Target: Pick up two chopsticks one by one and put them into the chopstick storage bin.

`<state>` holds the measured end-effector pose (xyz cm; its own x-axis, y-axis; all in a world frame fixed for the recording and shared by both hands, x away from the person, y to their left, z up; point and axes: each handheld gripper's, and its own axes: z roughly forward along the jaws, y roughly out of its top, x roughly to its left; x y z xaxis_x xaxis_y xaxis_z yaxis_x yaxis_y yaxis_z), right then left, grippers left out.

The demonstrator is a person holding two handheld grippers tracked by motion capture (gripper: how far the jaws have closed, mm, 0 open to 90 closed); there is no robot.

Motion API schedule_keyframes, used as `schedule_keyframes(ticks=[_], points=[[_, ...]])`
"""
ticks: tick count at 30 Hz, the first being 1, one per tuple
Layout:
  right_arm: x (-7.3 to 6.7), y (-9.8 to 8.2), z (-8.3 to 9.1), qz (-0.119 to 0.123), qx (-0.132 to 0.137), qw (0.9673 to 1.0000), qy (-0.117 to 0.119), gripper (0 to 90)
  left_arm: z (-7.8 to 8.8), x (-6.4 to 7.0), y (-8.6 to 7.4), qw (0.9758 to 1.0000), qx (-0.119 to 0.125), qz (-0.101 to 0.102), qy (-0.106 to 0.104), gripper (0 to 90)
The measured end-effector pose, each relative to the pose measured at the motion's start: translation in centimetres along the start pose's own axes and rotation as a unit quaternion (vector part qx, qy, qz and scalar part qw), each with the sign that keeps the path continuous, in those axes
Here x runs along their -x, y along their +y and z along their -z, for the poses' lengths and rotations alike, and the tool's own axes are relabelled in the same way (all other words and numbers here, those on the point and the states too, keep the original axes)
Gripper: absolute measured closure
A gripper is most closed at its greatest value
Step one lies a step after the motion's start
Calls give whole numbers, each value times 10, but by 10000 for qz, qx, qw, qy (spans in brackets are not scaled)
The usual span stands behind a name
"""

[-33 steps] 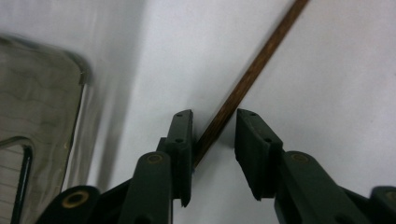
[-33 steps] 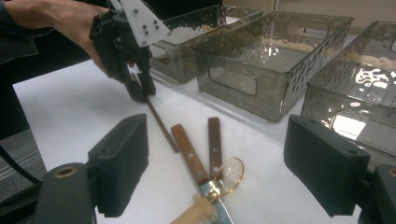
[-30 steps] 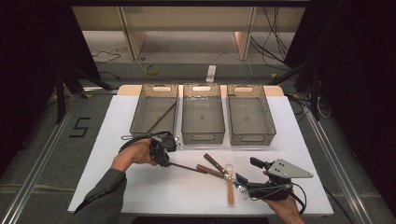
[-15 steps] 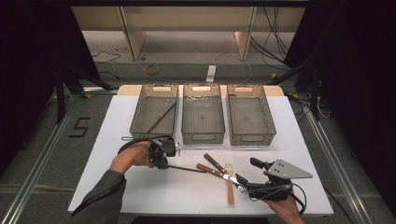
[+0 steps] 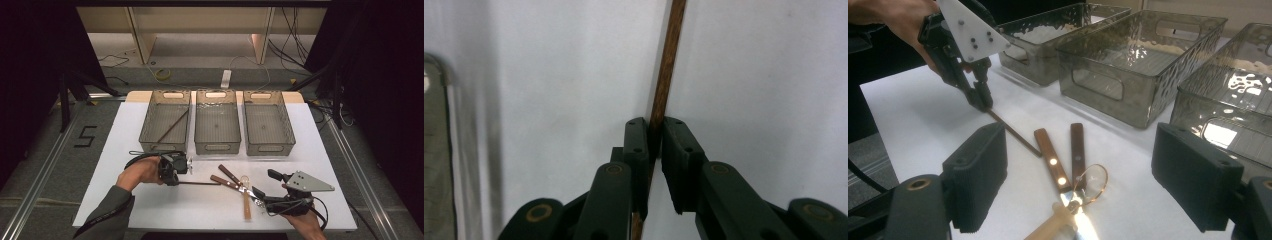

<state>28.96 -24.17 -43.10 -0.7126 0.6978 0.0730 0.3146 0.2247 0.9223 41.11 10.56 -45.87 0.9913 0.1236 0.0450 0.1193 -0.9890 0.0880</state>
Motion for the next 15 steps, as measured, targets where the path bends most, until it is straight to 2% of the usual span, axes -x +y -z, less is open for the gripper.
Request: schedule_keyframes(ticks=[9,10,15], points=[[0,0,0,19,2,10000,4,230,0,4,-3,9998,52,-133,-116,827],[0,0,0,22,-9,10000,10,230,1,4,-3,9997,21,-203,-135,830],[-1,0,-1,62,-23,10000,19,230,1,6,-3,9996,51,-200,-174,842]])
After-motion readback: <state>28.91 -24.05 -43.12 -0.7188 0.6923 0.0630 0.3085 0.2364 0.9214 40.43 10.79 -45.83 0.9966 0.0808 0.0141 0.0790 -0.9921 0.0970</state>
